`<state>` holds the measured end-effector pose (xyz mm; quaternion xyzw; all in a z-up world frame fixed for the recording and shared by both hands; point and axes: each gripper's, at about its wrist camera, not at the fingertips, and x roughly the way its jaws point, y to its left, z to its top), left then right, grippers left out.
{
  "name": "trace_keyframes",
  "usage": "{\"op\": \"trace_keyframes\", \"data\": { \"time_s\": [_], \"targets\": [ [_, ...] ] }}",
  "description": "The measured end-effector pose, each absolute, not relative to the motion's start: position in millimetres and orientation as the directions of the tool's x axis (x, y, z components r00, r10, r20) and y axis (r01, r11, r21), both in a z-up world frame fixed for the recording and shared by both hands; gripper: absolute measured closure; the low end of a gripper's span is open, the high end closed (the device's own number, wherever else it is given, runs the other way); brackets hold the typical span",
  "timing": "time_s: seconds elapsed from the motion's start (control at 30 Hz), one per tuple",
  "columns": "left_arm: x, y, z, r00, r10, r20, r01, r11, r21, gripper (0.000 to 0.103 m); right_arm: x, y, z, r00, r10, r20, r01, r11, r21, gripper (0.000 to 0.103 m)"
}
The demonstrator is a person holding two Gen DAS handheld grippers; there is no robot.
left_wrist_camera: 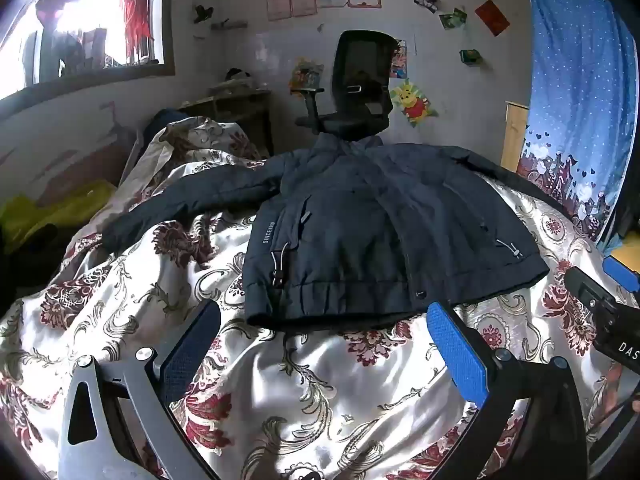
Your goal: Fold large clothes
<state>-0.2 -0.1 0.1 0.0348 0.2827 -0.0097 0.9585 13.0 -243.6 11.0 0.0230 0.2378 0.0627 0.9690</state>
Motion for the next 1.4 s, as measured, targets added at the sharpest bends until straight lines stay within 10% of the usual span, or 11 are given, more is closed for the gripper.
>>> {"op": "trace_keyframes", "data": {
  "time_s": [1.4],
  "targets": [
    [-0.1,-0.1,0.1,0.837,0.003,-0.548,0.038,0.997,0.064,0.002,13.1,-245.1,10.7,0.878,0.136,-0.458,-0.110,0.990,0.084,0.000]
  ]
}}
